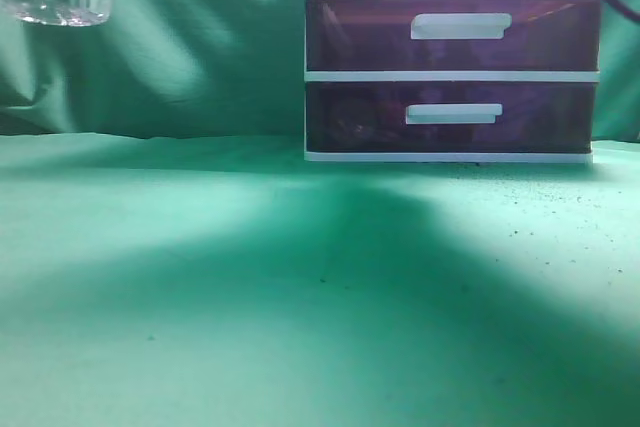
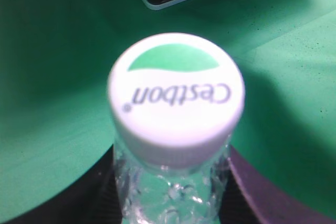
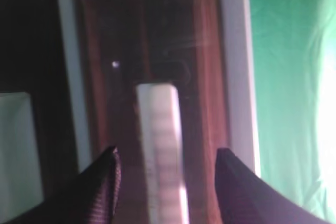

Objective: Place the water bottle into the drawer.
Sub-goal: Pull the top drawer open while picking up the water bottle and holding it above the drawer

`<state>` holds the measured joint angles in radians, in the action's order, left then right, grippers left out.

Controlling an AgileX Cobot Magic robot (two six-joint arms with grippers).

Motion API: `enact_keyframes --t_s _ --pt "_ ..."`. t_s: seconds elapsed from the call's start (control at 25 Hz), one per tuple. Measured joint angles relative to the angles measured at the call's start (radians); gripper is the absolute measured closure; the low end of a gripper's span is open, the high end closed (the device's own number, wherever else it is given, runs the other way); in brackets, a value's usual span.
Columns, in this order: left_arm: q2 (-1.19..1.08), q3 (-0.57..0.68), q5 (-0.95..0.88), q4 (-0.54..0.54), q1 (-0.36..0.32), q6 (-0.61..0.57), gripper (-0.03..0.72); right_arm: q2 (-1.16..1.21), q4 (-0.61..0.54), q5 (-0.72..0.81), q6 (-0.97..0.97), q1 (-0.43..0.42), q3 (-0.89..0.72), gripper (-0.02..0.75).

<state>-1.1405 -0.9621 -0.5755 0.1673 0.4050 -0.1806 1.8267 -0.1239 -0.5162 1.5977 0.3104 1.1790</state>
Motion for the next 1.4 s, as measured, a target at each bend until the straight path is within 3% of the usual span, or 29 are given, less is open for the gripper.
enact_keyframes --t_s 0.36,0.52,0.56,0.8,1.2,1.4 --pt "0.0 0.0 -0.002 -0.02 0.0 0.0 0.4 0.053 0.0 -0.033 -0.016 -0.002 0.032 0.378" --pt "0.0 0.0 -0.002 -0.023 0.0 0.0 0.4 0.042 -0.033 -0.059 -0.027 0.003 0.034 0.633" --pt "0.0 0.0 -0.002 -0.023 0.0 0.0 0.4 0.035 -0.041 -0.047 -0.013 0.008 0.031 0.648" --pt "0.0 0.0 -0.002 -0.023 0.0 0.0 0.4 -0.09 -0.076 -0.052 0.028 0.062 -0.124 0.636" --pt "0.0 -0.004 0.003 0.029 0.0 0.0 0.4 -0.369 -0.1 -0.181 0.123 0.098 -0.535 0.636" --pt "0.0 -0.094 0.027 0.081 0.0 -0.012 0.4 -0.448 -0.119 -0.158 0.124 0.098 -0.593 0.636"
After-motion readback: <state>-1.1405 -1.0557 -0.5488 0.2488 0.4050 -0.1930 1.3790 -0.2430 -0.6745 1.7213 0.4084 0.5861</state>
